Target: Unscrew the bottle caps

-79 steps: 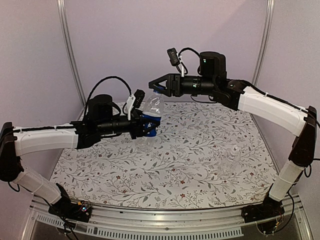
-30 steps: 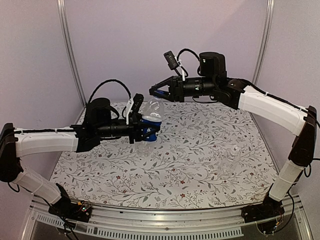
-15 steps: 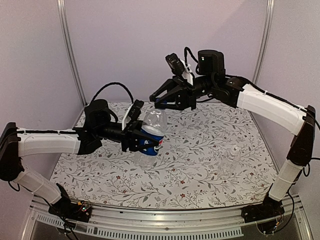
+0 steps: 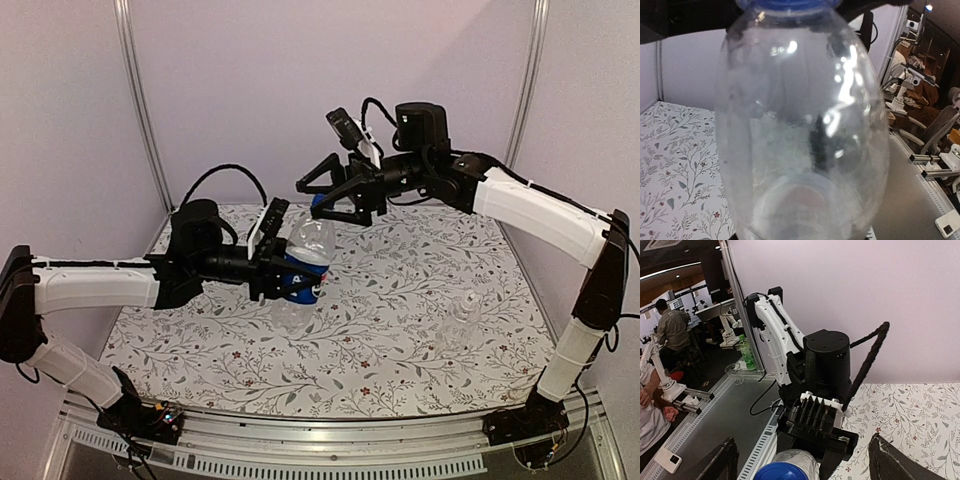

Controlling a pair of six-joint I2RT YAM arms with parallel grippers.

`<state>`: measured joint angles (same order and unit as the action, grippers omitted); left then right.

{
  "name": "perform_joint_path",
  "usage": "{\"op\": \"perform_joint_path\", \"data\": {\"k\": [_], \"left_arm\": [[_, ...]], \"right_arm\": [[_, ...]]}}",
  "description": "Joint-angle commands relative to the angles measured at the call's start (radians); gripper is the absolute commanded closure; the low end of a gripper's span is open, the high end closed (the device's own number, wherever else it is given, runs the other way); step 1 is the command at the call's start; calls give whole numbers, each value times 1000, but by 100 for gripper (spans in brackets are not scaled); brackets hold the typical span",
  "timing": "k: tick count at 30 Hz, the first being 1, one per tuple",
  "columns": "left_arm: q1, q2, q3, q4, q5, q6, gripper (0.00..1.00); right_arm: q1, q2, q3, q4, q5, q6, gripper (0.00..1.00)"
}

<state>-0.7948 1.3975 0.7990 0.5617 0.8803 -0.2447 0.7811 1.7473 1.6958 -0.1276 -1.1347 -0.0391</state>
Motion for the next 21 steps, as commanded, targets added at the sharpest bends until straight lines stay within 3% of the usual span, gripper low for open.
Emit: {"op": "perform_joint_path", "data": {"k": [1,5,10,21], "left_arm": [[-12,-31,44,-111,-250,61,68],[-15,-34,69,-200,-495,58,66],[-24,-42,74,-236,-662,40,65],[-101,-9,129,-348,-899,103,65]], "right_arm": [[-6,-58,-13,-20,189,93,6],[-7,-84,-18,2,357,170,3],[-6,-92,-14,11,639,323,3],[12,-18,25,2,812,460,4]]}}
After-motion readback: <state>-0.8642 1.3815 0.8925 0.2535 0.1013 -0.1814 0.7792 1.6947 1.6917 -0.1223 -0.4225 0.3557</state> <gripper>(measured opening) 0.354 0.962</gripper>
